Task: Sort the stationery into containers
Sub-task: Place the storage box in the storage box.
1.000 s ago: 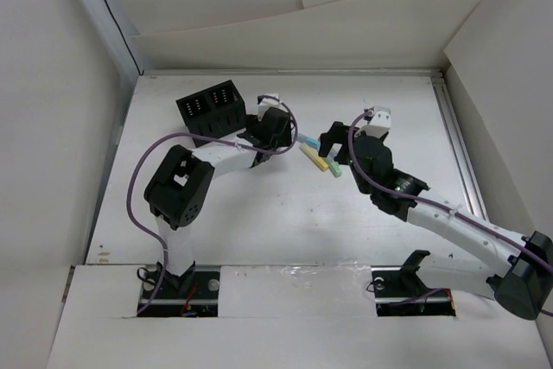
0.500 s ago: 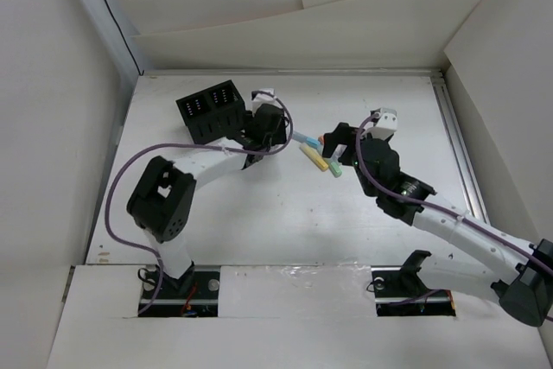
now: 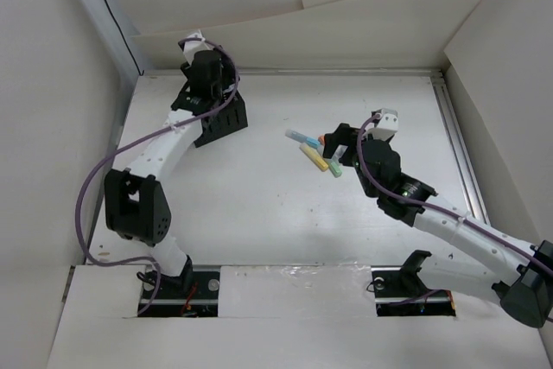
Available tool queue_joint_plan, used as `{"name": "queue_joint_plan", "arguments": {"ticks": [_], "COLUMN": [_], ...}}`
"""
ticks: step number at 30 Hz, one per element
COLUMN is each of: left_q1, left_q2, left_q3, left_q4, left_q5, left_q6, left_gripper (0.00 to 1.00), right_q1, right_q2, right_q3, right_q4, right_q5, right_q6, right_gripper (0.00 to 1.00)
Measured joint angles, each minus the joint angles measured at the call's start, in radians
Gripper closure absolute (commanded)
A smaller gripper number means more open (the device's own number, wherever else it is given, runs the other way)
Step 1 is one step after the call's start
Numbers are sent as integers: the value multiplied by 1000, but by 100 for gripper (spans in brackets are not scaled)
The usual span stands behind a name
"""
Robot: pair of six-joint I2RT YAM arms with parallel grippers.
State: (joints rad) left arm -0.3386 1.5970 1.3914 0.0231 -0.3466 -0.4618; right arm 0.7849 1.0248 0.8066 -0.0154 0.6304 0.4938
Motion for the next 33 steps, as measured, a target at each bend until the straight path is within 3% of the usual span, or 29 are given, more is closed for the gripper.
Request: {"name": "queue_joint_plan", "arguments": {"ticks": [9, 33], "left_q1": [59, 45], "left_q2": [269, 322], "left_q3": [272, 285], "left_q4": [-95, -197], "left_q5": [11, -107], "left_q6": [23, 63], "left_gripper": [74, 75], "right_q1": [0, 0], "right_q2": [5, 10], "right_q3": [-1, -1], "right_q4": [0, 0], "right_q5": [0, -3], "right_q6": [-2, -4], "right_gripper": [1, 1]}}
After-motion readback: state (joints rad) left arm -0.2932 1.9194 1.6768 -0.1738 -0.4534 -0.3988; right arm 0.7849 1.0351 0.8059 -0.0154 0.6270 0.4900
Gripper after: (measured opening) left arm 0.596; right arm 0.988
